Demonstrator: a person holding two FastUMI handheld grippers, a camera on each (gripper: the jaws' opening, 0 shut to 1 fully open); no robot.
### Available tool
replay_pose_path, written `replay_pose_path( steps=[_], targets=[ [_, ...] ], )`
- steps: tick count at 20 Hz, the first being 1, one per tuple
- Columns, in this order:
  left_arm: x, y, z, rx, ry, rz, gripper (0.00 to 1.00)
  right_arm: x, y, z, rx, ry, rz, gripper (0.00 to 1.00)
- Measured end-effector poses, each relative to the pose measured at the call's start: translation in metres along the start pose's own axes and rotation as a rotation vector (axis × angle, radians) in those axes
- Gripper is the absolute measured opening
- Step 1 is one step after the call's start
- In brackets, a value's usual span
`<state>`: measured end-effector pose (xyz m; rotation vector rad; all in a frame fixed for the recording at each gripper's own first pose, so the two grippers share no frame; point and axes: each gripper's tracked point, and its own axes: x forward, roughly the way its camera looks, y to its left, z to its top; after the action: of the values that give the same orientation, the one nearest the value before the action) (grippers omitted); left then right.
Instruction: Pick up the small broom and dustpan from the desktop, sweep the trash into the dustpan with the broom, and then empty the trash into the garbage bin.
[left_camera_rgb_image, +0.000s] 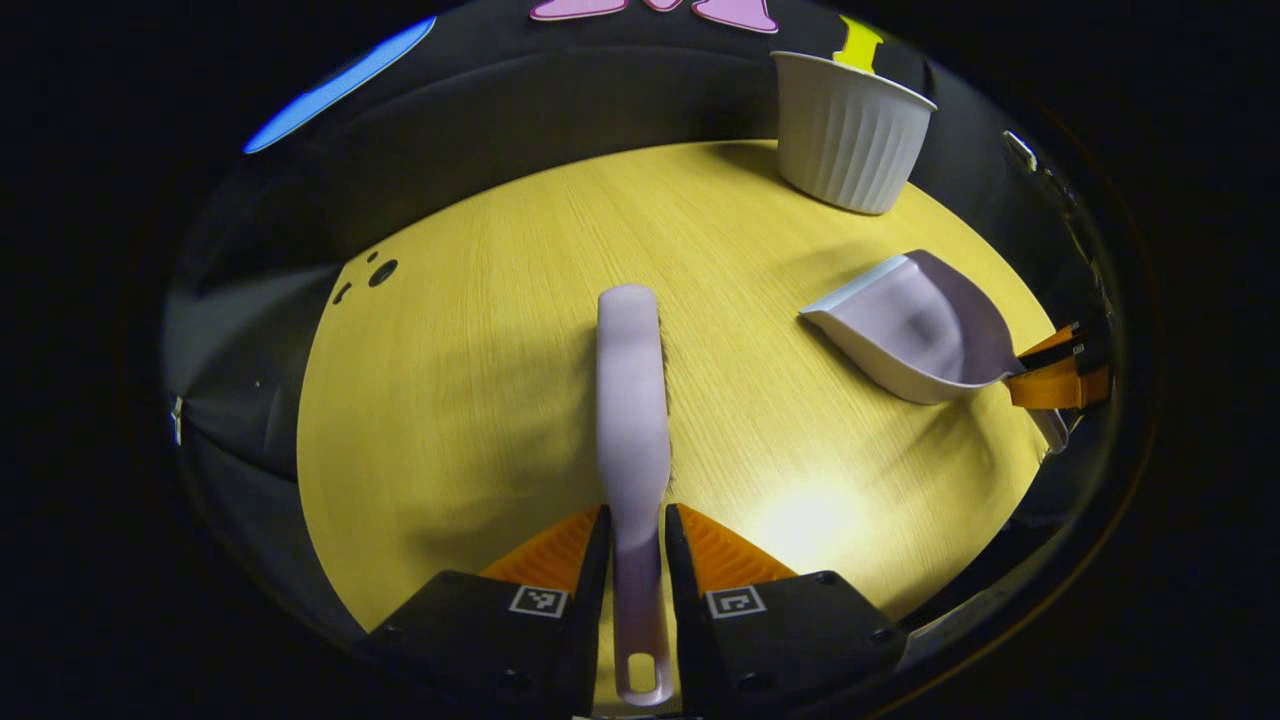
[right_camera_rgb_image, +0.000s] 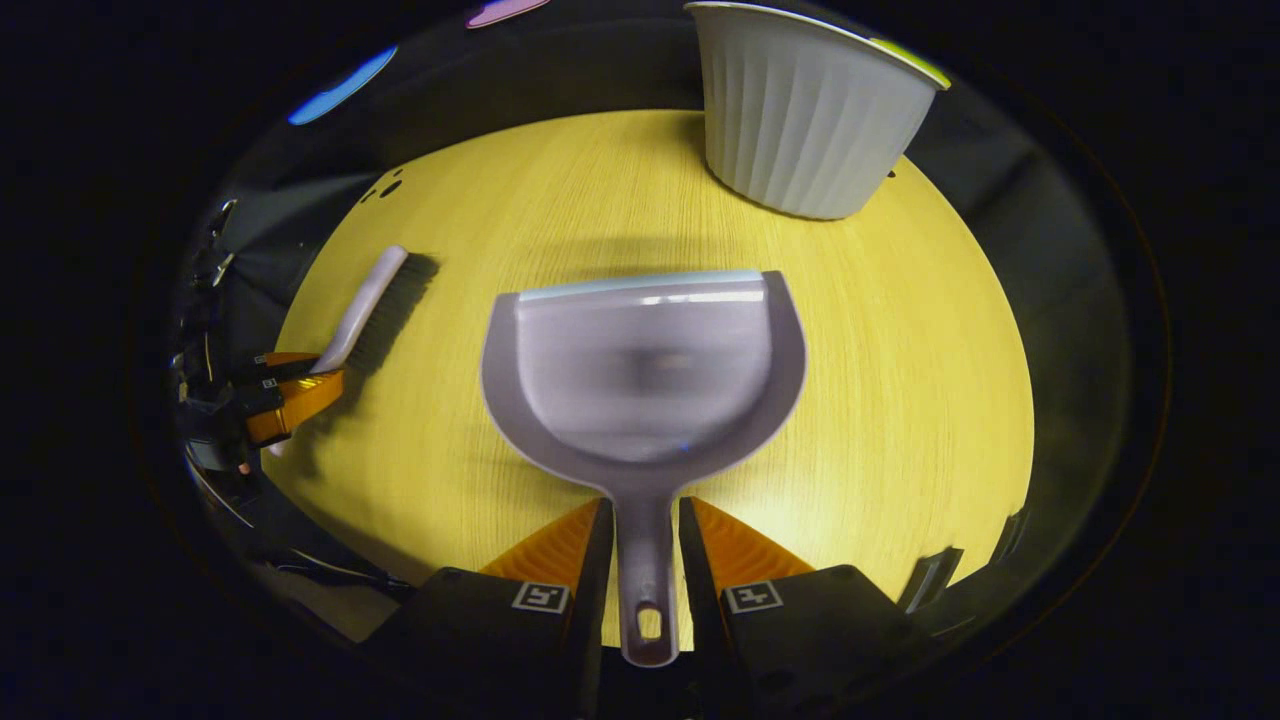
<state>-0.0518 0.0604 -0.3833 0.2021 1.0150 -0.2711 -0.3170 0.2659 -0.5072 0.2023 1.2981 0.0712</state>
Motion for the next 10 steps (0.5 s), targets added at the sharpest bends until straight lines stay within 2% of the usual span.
replay_pose_path(
  steps=[1,2,3,4,5,6,10],
  targets=[
    [-0.008,0.0,0.005,-0.006,-0.022,0.001,0.39,-0.009,-0.003,0.003,-0.001,-0.02,-0.002,0.41],
    [-0.015,0.0,0.01,-0.014,-0.041,0.0,0.36,-0.017,-0.003,0.007,-0.001,-0.042,-0.002,0.4],
    [-0.023,0.001,0.017,-0.025,-0.067,0.003,0.39,-0.025,-0.004,0.013,0.002,-0.071,-0.003,0.4],
    [-0.032,0.002,0.026,-0.038,-0.103,0.003,0.36,-0.035,-0.005,0.019,0.005,-0.105,-0.002,0.41],
    [-0.04,0.001,0.036,-0.051,-0.141,-0.002,0.39,-0.045,-0.006,0.028,0.007,-0.142,-0.001,0.41],
    [-0.05,0.0,0.047,-0.065,-0.181,-0.006,0.36,-0.055,-0.006,0.035,0.01,-0.182,0.0,0.41],
    [-0.086,0.001,0.09,-0.12,-0.361,-0.001,0.39,-0.092,-0.005,0.072,0.022,-0.369,0.0,0.4]
  ],
)
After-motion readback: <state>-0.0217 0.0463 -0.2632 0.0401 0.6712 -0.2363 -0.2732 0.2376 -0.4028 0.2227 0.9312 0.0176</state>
